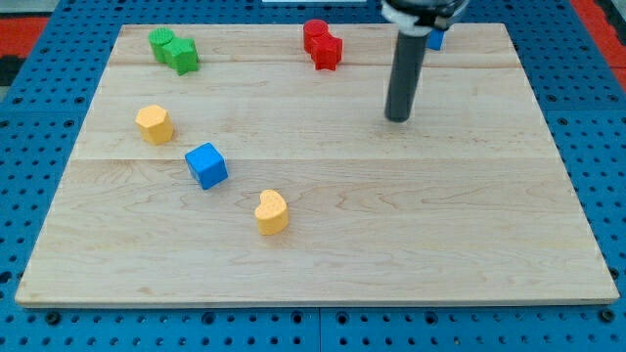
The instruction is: Push the blue cube slightly up
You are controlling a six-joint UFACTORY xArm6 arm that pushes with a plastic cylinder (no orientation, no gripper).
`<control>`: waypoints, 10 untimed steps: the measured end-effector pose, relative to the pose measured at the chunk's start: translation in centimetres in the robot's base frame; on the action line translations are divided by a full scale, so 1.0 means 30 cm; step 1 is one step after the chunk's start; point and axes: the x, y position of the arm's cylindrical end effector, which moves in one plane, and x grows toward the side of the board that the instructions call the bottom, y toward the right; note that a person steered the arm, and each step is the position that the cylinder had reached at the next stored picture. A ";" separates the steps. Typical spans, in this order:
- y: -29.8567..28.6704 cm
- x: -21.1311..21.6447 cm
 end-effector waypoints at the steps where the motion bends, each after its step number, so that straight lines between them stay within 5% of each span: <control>1: -0.233 0.096; 3: -0.557 0.309; 5: -0.822 0.307; 10: -0.700 0.140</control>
